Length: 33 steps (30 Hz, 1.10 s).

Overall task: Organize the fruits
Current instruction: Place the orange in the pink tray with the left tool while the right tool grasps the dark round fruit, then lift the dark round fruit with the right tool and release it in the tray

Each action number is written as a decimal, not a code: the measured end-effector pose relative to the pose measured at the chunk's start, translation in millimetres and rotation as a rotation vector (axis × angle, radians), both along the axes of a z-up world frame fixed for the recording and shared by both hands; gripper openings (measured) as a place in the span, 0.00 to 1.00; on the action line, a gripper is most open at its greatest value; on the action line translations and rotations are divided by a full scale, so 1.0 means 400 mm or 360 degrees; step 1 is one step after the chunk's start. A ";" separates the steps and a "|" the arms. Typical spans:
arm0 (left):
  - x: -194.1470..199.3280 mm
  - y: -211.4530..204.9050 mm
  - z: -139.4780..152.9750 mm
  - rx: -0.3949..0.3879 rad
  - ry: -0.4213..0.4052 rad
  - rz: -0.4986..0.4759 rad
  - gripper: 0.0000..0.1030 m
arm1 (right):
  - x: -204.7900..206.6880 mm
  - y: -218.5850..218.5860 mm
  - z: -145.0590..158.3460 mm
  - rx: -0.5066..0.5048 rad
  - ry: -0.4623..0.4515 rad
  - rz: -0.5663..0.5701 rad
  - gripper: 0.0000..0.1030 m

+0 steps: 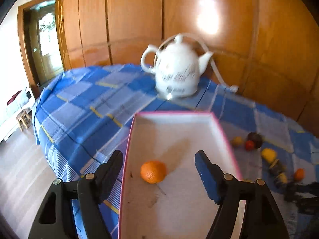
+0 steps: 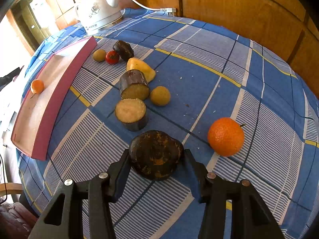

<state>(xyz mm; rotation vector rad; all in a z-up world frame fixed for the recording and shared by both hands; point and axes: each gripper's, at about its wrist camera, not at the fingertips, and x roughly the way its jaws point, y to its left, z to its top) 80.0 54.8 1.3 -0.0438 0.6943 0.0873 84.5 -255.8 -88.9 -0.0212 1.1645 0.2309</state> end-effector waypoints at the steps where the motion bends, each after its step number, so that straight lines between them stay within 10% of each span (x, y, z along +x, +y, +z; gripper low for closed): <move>1: -0.011 -0.006 0.014 -0.0003 -0.0023 -0.0003 0.74 | -0.001 0.001 0.000 -0.0004 -0.0002 0.0001 0.51; 33: -0.169 -0.004 0.123 0.0056 -0.0211 -0.0048 0.82 | -0.086 0.087 0.067 0.0096 -0.0023 0.0040 0.47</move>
